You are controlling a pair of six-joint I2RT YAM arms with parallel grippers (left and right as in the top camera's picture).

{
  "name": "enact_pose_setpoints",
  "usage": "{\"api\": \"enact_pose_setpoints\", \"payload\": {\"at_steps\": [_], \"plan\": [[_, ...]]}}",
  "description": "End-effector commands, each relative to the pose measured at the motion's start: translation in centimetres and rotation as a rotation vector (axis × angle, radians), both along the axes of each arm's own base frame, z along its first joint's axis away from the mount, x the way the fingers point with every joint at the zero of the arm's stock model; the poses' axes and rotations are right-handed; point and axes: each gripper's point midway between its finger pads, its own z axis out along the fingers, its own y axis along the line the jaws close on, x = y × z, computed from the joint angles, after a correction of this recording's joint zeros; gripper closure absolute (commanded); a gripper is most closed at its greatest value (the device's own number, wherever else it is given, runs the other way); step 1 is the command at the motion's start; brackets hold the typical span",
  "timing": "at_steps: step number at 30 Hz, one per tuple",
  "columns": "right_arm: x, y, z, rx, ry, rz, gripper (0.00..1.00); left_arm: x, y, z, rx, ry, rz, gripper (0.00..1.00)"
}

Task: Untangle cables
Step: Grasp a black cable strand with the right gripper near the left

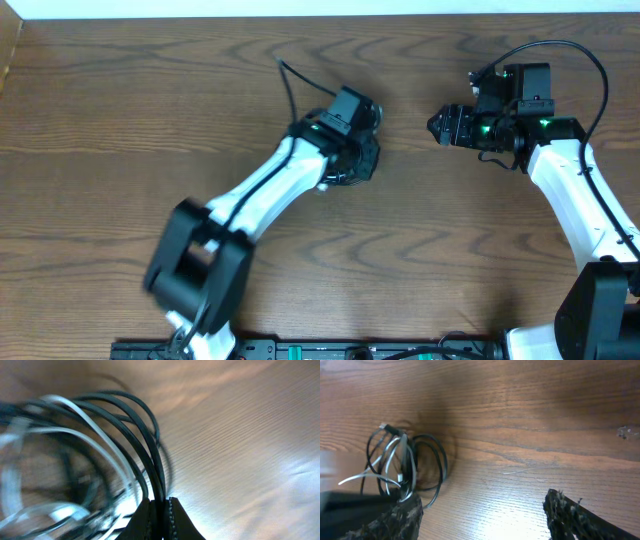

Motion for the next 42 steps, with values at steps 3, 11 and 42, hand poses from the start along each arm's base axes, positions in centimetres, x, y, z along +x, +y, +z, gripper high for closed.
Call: {"api": "enact_pose_setpoints", "payload": {"at_steps": [3,11,42], "plan": [[0.2,0.5,1.0,0.013,-0.032,0.029,0.25,0.9,0.5,11.3,-0.220,-0.125,0.149,0.93],[0.5,3.6,3.7,0.177,-0.122,0.164,0.25,0.6,1.1,14.4,-0.463,0.018,0.167,0.93],[0.9,12.6,-5.5,0.181,0.077,0.149,0.53,1.2,1.4,15.6,-0.551,0.066,0.210,0.93]]}}
